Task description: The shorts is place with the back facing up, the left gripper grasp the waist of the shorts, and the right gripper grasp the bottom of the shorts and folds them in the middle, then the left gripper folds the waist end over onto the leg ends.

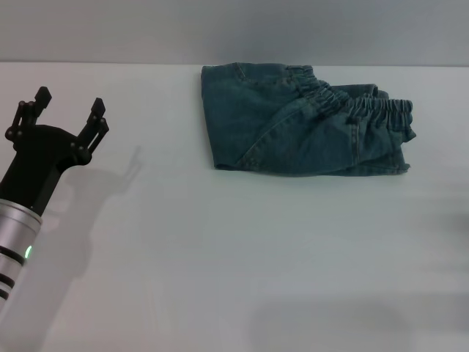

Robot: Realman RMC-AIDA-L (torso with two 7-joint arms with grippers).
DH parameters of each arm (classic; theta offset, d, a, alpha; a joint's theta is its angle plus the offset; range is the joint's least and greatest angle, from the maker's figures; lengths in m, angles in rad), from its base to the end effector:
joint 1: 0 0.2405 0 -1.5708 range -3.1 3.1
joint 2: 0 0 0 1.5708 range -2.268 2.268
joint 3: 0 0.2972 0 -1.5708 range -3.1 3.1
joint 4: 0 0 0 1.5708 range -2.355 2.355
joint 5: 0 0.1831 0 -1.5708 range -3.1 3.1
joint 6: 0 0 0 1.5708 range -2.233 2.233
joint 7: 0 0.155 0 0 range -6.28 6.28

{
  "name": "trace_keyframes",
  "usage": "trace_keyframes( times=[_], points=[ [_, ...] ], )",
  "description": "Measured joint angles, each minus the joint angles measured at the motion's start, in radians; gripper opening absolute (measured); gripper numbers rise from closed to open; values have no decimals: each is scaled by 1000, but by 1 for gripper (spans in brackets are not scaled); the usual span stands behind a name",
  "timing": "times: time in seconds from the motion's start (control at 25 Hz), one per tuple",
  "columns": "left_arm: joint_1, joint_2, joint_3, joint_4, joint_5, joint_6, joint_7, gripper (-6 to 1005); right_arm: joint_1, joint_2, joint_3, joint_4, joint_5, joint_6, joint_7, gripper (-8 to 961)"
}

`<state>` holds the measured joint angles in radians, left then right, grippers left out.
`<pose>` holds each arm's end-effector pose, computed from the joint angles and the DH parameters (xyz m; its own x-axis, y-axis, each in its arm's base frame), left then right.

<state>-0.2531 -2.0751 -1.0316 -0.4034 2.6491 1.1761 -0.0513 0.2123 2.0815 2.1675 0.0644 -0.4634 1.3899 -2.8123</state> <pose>-0.3215 0.3063 -0.0312 0.7281 -0.1327 0.6725 0.6338 -0.2431 -0.7343 0.4046 0.2531 0.0208 0.6767 0.0684 -0.7331 -0.7353 0.0125 -0.6776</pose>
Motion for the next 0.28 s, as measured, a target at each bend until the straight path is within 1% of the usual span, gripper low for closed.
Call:
trace_keyframes(
  times=[0.28],
  points=[
    [-1, 1, 0, 0, -1, 2, 1, 840, 11, -2, 13, -1, 0, -9, 1, 776]
  ],
)
